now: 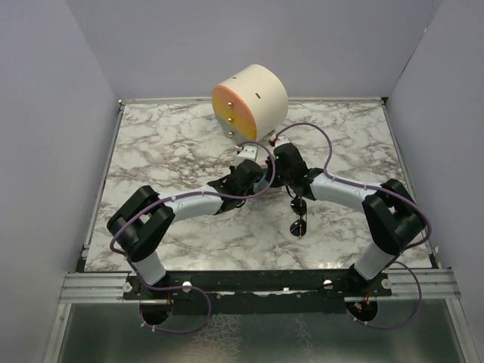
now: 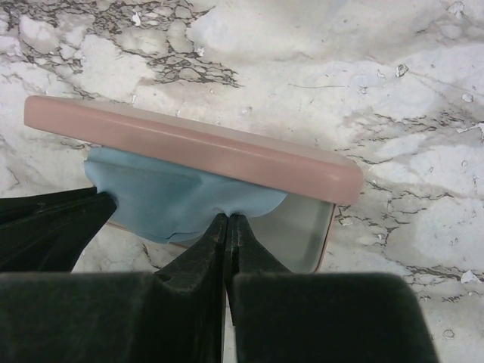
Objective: Organize the sunglasses
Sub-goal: Place the glasses cleaning cloth in the sunglasses case.
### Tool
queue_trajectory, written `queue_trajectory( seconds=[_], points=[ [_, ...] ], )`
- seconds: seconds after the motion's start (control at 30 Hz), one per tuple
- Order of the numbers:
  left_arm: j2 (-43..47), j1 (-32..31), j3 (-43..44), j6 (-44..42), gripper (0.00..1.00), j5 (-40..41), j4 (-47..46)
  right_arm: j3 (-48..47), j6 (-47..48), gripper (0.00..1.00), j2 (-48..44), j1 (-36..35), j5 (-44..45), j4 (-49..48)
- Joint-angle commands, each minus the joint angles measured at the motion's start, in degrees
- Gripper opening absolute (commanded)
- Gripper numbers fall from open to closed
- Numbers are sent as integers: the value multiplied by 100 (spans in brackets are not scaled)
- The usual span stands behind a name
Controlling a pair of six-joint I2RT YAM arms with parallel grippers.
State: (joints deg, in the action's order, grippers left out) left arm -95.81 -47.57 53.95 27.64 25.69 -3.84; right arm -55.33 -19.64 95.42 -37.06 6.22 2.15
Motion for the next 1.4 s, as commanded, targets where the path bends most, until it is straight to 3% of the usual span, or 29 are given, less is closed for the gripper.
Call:
queue_trajectory(
  seconds=[0.0, 1.37],
  points=[
    [-123, 50, 93, -39, 0, -96, -187, -72, 66, 1, 130, 45, -164, -169],
    [-515, 325, -15, -96, 0, -402, -92, 376, -93, 1, 159, 50, -288, 171]
  ],
)
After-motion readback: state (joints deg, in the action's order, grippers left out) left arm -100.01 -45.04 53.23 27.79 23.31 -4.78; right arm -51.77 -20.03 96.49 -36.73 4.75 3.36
